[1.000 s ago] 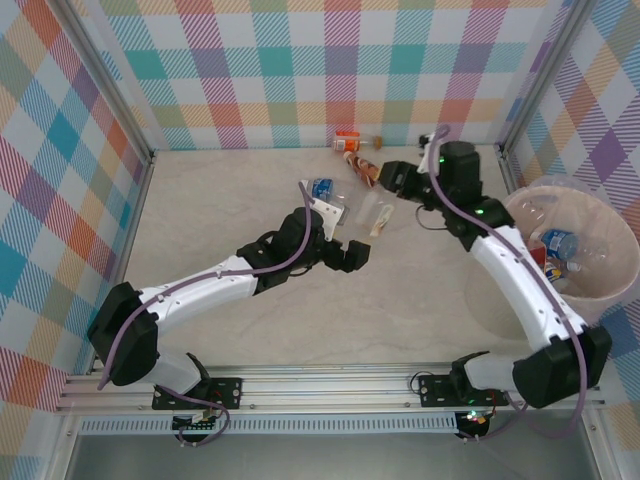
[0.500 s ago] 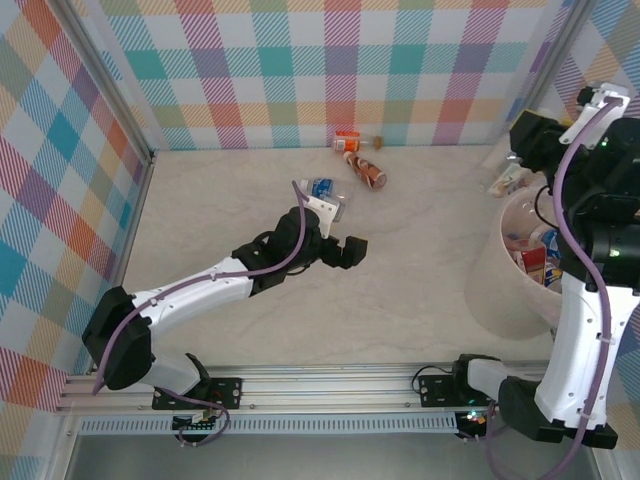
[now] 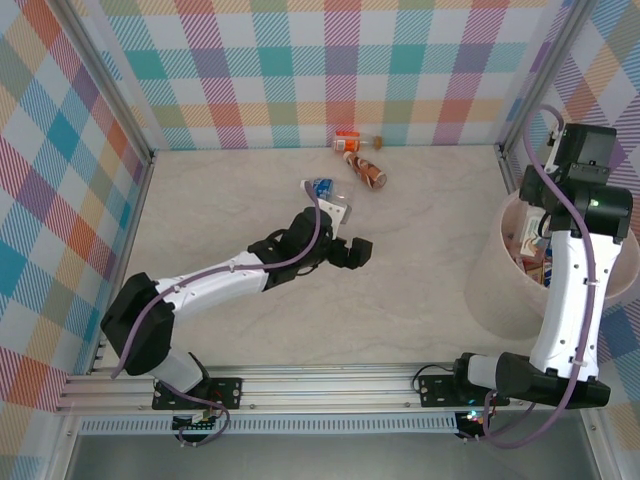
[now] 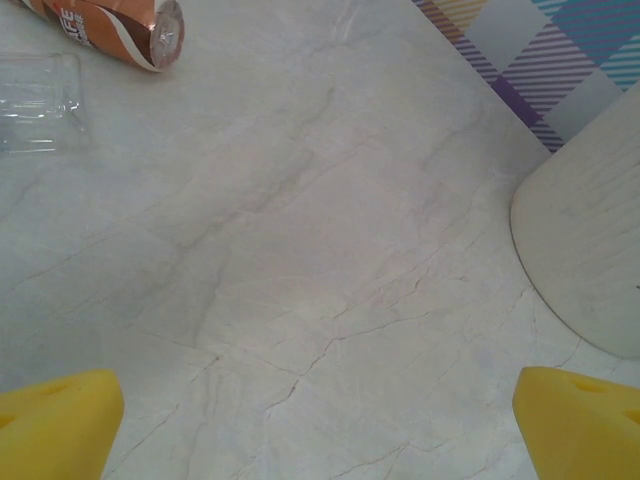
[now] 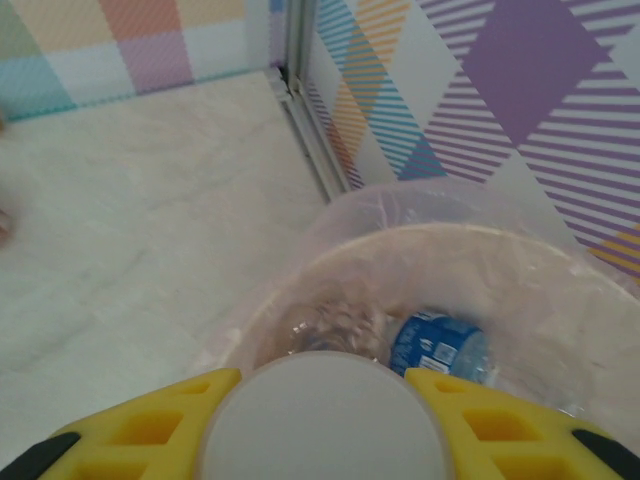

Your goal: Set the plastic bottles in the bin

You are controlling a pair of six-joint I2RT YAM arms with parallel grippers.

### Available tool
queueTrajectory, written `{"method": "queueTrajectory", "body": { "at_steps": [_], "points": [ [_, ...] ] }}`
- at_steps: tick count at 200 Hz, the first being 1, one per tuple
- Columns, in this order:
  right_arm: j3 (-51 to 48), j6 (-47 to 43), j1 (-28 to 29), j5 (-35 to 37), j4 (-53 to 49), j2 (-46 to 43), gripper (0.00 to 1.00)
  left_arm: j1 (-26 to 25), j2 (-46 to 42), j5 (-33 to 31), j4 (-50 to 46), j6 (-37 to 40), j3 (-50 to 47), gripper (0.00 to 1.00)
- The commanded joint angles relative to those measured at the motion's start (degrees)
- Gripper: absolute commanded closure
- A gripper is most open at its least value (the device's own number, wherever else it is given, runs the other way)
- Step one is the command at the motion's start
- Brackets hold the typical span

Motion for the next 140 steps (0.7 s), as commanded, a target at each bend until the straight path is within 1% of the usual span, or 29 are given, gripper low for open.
{"method": "queueTrajectory", "body": {
  "at_steps": [1, 12, 21, 29, 40, 48, 56, 67, 82, 88, 140],
  "points": [
    [-1.61, -4.57, -0.3, 4.59, -2.62, -1.15, 0.71, -0.36, 0.67, 0.71, -0.28, -1.21, 2.88, 0.0],
    [-3.13, -4.64, -0.31, 5.09, -3.56, -1.14, 0.7, -0.31, 0.92, 0.98, -0.91, -1.41, 3.62, 0.0],
    [-4.25, -4.64, -0.33, 2.89, -4.91, -1.18, 0.67, -0.3, 1.22, 1.49, -1.74, -1.35, 4.42, 0.0],
    [-4.87, -4.77, -0.36, -1.84, -6.45, -1.39, 0.6, -0.27, 1.51, 1.95, -2.37, -1.35, 5.09, 0.0],
    [-5.29, -4.61, -0.3, -9.13, -8.15, -1.91, 0.46, -0.27, 1.86, 2.38, -2.93, -1.34, 5.72, 0.0],
    [-5.75, -4.22, -0.3, -12.19, -8.55, -2.42, 0.38, -0.27, 2.05, 2.51, -3.17, -1.35, 6.02, 0.0],
    [-6.25, -3.89, -0.27, -12.77, -8.58, -2.84, 0.32, -0.28, 2.25, 2.59, -3.18, -1.61, 6.18, 0.0],
    [-6.44, -3.32, -0.25, -9.95, -8.07, -3.42, 0.25, -0.32, 2.54, 2.69, -3.12, -2.08, 6.27, 0.0],
    [-6.06, -3.32, -0.23, -7.27, -7.8, -3.48, 0.21, -0.34, 2.6, 2.52, -3.01, -2.77, 6.19, 0.0],
    [-5.86, -1.29, -0.28, -7.01, -7.62, -3.47, 0.19, -0.27, 2.72, 2.43, -2.93, -2.99, 6.18, 0.0],
    [-5.88, 1.14, -0.22, -9.24, -4.93, -2.5, 0.11, -0.29, 3.03, 0.81, -3.02, -4.3, 6.36, 0.0]
  ]
}}
